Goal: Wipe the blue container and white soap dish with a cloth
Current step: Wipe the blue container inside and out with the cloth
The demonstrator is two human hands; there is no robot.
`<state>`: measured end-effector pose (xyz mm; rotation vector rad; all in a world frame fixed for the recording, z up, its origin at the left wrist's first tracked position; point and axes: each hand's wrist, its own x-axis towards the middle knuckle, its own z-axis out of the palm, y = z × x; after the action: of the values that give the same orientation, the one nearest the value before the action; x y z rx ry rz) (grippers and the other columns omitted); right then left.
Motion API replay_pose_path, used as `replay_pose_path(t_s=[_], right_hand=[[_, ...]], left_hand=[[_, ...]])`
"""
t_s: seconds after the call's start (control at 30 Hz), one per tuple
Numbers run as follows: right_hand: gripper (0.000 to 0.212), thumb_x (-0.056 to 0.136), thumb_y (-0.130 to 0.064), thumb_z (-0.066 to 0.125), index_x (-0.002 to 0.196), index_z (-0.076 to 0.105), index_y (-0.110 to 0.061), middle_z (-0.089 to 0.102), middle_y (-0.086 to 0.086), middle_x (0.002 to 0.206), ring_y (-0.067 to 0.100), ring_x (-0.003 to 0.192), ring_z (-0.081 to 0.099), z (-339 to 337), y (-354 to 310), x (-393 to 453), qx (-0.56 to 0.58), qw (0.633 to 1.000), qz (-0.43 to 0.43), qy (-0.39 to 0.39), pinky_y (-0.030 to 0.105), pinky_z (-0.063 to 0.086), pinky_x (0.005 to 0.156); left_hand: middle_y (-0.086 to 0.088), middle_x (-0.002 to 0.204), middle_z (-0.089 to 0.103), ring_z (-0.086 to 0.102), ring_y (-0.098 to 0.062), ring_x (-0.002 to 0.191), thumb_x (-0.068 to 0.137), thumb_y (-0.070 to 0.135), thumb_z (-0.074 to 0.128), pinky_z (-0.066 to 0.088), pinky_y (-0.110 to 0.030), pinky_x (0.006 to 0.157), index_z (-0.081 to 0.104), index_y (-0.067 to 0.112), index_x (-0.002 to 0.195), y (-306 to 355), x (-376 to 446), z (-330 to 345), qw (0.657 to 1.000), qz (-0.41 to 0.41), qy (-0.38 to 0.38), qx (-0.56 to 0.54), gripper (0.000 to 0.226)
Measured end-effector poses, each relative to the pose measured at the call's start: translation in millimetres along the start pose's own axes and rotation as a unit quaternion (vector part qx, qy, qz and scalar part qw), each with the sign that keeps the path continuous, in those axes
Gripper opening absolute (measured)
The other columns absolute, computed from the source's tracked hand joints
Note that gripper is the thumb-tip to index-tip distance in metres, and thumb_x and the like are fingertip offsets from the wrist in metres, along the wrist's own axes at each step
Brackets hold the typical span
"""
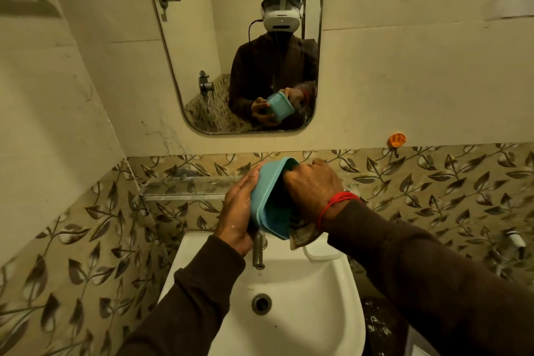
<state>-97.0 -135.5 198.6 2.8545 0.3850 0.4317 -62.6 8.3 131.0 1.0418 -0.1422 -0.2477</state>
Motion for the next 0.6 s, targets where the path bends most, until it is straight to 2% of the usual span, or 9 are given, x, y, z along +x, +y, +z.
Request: replay_pose_path(t_s=[0.07, 0.13, 0.23, 0.4, 0.5, 0.6], right_hand=[[0.041, 0.085, -0.035, 0.066, 0.119, 0.055, -0.017, 0.067, 0.006, 0.108, 0.029, 0.097, 0.063, -6, -1, -2, 0.0, 0.999, -0.011, -0.032, 0.042, 0.041, 0.089], [0.041, 0.085, -0.036, 0.066, 0.119, 0.056, -0.016, 0.067, 0.007, 0.107, 0.029, 0.094, 0.064, -10, -9, -5, 0.011, 0.998, -0.027, -0.049, 0.04, 0.045, 0.079], [0.042, 0.086, -0.039, 0.064, 0.118, 0.057, -0.013, 0.065, 0.009, 0.102, 0.028, 0.081, 0.062, -12, -25, -9, 0.103, 0.992, -0.023, -0.062, 0.034, 0.046, 0.063], [0.039, 0.086, -0.041, 0.062, 0.116, 0.06, -0.017, 0.066, 0.008, 0.105, 0.027, 0.088, 0.063, -16, -27, -12, 0.203, 0.974, -0.016, -0.097, 0.037, 0.055, 0.075], [0.037, 0.085, -0.044, 0.062, 0.112, 0.06, -0.019, 0.065, 0.006, 0.1, 0.024, 0.085, 0.063, -24, -22, -14, 0.169, 0.974, -0.055, -0.142, 0.04, 0.057, 0.075], [0.036, 0.084, -0.043, 0.065, 0.111, 0.061, -0.02, 0.066, 0.003, 0.097, 0.021, 0.083, 0.064, -34, -18, -14, 0.143, 0.964, -0.088, -0.205, 0.039, 0.058, 0.075]], left_hand=[[-0.014, 0.131, 0.067, 0.064, -0.035, 0.119, 0.094, 0.038, 0.061, 0.058, -0.048, 0.089, 0.065, 0.025, 0.131, -3, -2, 1, 1.0, 0.014, 0.002, 0.008, 0.04], [-0.013, 0.129, 0.069, 0.067, -0.032, 0.115, 0.092, 0.038, 0.062, 0.059, -0.046, 0.087, 0.065, 0.023, 0.131, -2, 0, 3, 1.0, 0.029, 0.003, 0.012, 0.042], [-0.015, 0.134, 0.066, 0.064, -0.034, 0.12, 0.09, 0.037, 0.063, 0.054, -0.049, 0.098, 0.063, 0.018, 0.134, 7, 6, 4, 0.999, 0.053, 0.004, 0.005, 0.048], [-0.018, 0.138, 0.062, 0.059, -0.036, 0.126, 0.09, 0.036, 0.063, 0.047, -0.049, 0.105, 0.059, 0.012, 0.138, 10, 9, -5, 0.998, 0.063, -0.019, -0.015, 0.054], [-0.02, 0.141, 0.058, 0.056, -0.038, 0.129, 0.093, 0.037, 0.059, 0.048, -0.049, 0.105, 0.055, 0.011, 0.142, 5, 8, -11, 0.997, 0.057, -0.033, -0.03, 0.056], [-0.022, 0.14, 0.059, 0.06, -0.038, 0.124, 0.091, 0.04, 0.06, 0.056, -0.047, 0.096, 0.055, 0.012, 0.142, 3, 4, -13, 0.998, 0.045, -0.03, -0.042, 0.058]])
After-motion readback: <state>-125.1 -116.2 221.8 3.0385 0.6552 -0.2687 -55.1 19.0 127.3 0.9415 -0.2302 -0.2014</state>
